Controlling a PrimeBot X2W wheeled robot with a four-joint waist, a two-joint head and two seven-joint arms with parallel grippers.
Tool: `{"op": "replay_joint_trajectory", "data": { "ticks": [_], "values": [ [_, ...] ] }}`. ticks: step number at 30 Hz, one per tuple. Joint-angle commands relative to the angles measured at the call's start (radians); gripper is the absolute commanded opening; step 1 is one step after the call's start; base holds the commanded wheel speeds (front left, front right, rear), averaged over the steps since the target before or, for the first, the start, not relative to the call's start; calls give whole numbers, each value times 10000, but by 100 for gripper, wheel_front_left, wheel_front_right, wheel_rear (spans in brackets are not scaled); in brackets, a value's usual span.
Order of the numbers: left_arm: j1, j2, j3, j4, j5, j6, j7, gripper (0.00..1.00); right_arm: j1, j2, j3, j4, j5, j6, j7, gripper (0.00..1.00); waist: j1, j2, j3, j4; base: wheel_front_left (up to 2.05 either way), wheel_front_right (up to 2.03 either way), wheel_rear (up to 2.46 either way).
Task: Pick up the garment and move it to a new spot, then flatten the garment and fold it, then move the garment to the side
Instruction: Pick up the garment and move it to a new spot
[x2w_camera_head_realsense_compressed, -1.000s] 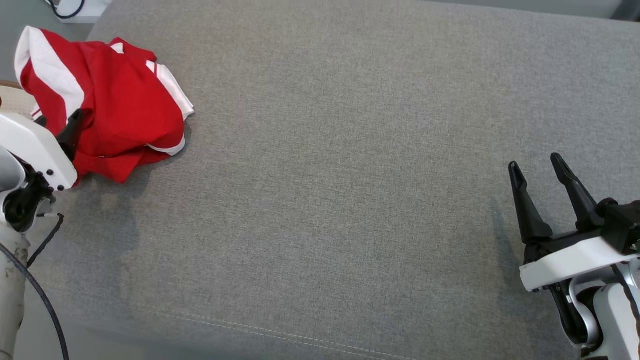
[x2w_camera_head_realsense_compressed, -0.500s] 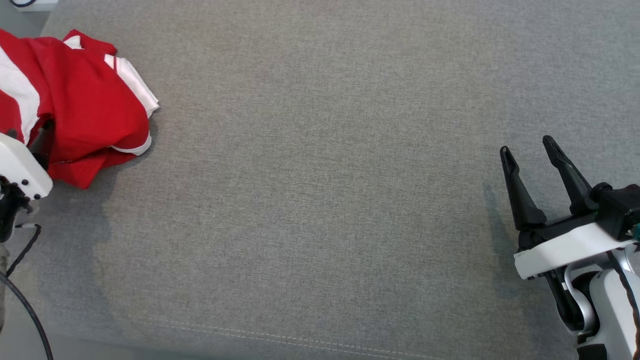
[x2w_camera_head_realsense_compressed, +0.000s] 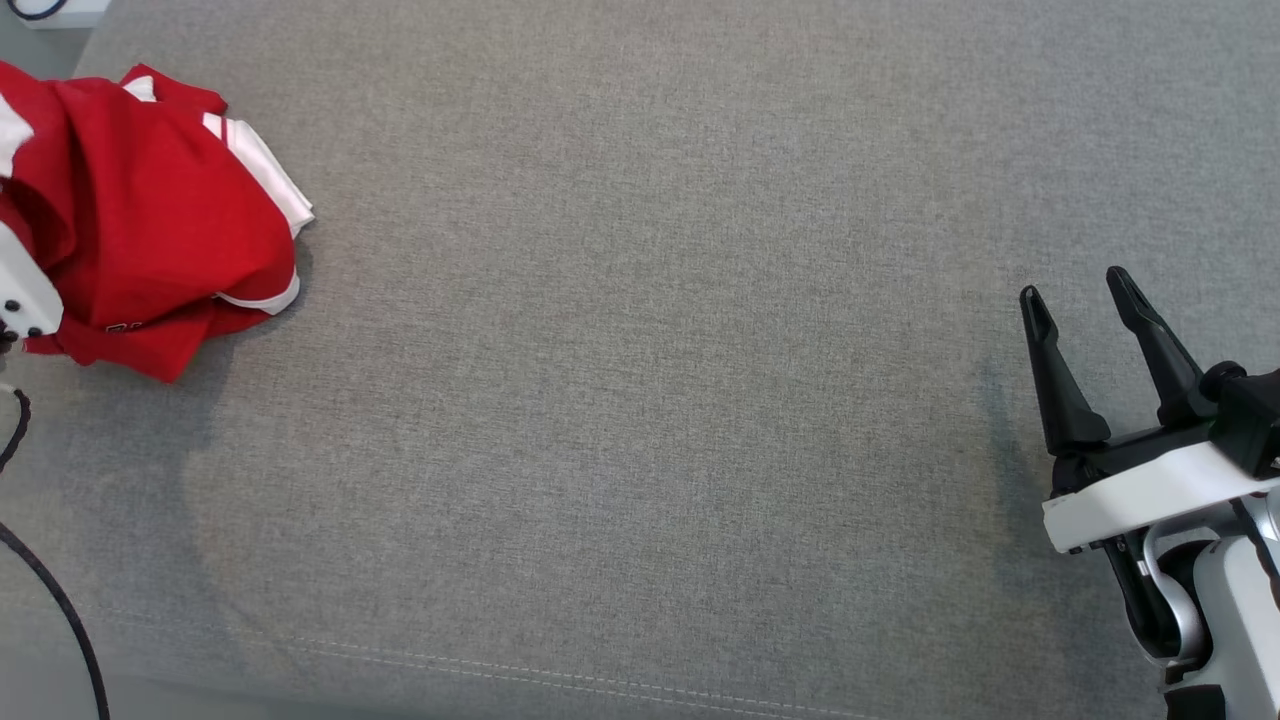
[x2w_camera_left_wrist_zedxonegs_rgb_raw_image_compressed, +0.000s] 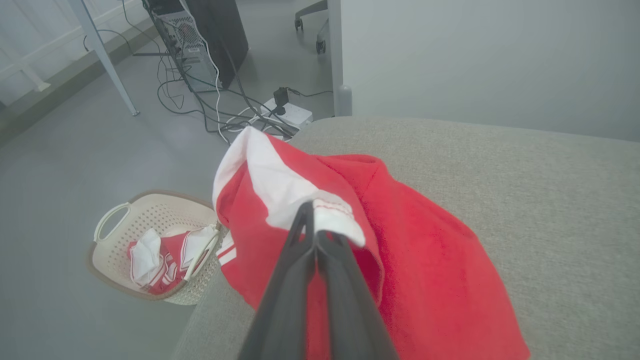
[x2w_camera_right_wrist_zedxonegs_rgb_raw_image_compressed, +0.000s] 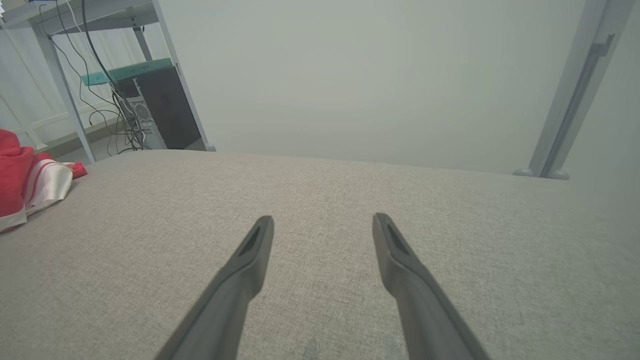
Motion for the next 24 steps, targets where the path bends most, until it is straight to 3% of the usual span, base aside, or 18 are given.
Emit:
{"op": "replay_joint_trajectory", "data": {
  "ticks": [1,7,13,19,24],
  "values": [
    [-405,639,124,-395,265,112,-151,0,123,-24,159,-289,23,71,17,100,0,0,-139,91,0,0,0],
    [-315,481,-451,-2148,806,231,-483,0,217,128,12,-228,47,71,-89,100,0,0,-567,183,0,0,0],
    [495,-426,-938,-5022,762,689,-64,0,316,246,-299,-276,16,71,-154,100,0,0,-828,125,0,0,0],
    [1518,-1395,-1723,-7434,743,1135,472,0,339,522,-222,-369,-42,71,-179,100,0,0,-1060,-563,0,0,0],
    [1982,-2161,-2606,-8154,780,1188,910,0,392,663,-305,-400,-44,71,-250,100,0,0,-1079,-1401,0,0,0]
  ]
}}
